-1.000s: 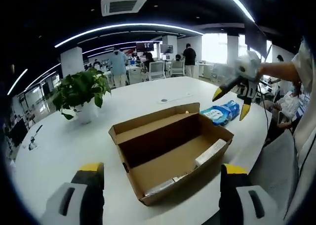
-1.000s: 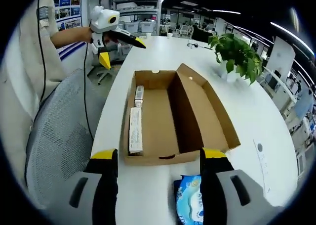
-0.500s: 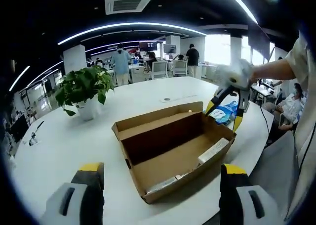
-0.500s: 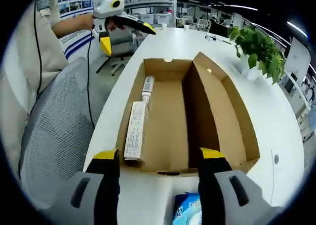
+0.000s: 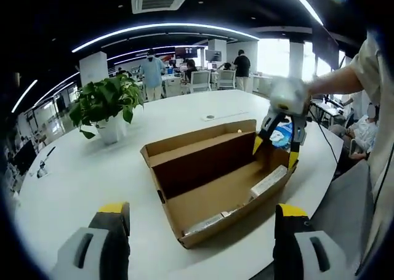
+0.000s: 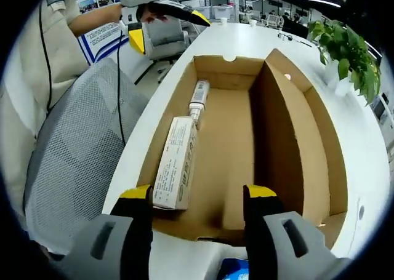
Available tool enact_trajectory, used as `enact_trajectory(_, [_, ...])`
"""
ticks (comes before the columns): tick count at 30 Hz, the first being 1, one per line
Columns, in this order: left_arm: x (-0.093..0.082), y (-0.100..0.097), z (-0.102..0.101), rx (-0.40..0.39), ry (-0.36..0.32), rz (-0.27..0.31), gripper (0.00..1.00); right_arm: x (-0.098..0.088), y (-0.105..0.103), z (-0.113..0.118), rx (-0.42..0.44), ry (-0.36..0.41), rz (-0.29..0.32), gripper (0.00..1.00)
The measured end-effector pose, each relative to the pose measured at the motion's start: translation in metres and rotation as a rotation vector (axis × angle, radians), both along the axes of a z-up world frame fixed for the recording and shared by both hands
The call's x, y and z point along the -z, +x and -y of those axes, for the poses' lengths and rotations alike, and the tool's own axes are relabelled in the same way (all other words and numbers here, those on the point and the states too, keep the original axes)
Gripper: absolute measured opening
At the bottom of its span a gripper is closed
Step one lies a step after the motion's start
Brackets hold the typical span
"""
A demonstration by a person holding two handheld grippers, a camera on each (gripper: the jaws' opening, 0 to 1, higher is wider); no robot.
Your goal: Operate the shoe box by opening the lid, removing the specified soft item, and placing it in the target area until the item is outside and the box remains undamaged.
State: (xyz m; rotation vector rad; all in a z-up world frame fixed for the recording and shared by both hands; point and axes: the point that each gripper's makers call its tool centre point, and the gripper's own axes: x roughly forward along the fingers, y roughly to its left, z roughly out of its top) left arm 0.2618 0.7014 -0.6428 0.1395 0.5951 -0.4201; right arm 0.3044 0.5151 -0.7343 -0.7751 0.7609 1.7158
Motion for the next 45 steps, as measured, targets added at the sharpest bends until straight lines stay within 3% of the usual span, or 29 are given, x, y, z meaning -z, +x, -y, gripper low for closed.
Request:
enact_trajectory(9, [0.006,-0.002,0.001,-0.004,0.005,-0.02,1.0,0.003,-0.002,-0.008,-0.015,0.004,0.001,0.5])
enact_trajectory(23, [0.001,-0.007,0.001,-0.007,0.019,-0.009,1.0,0.005,-0.012,-0.019,-0.001,0.006,0.025,0.17])
enact_trajectory(45, [-0.001,-0.019,-0.002,-0.032,0.015,0.013,1.0,0.0,-0.014,-0.022,0.013,0.012,0.076,0.15])
